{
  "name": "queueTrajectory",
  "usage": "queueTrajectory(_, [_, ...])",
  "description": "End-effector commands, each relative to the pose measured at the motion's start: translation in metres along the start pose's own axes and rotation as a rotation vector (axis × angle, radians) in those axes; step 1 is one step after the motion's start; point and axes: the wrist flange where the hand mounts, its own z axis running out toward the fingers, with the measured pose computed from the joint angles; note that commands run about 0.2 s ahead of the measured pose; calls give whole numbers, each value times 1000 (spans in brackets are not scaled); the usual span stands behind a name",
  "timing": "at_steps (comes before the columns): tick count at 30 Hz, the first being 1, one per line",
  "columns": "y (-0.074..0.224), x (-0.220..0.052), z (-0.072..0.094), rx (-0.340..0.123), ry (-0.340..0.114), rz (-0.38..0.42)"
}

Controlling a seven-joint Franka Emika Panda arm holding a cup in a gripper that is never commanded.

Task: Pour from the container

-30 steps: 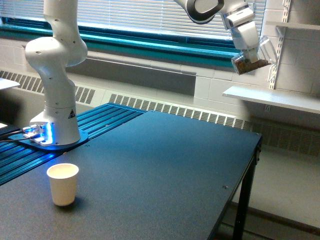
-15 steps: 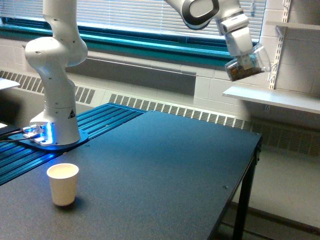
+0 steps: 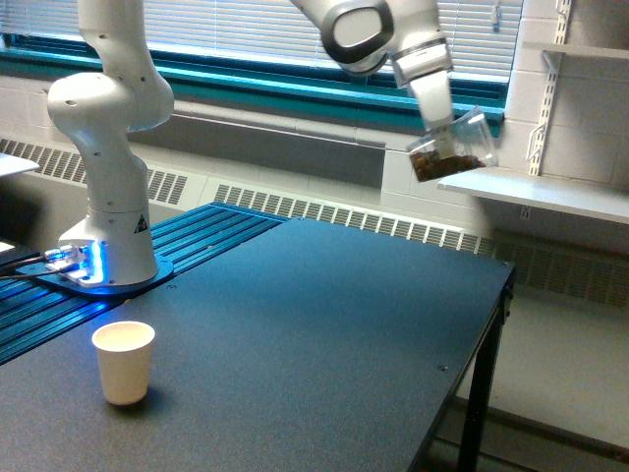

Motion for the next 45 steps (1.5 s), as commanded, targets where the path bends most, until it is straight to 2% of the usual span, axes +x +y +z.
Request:
queueTrajectory(1, [38, 1, -5, -21, 30, 70])
queueTrajectory(13, [95, -25, -14, -63, 50, 155])
queueTrajectory(23, [155, -46, -17, -132, 55, 254])
queueTrajectory(34, [236, -60, -7, -227, 27, 367])
queueTrajectory(45, [280, -71, 3, -247, -7, 444])
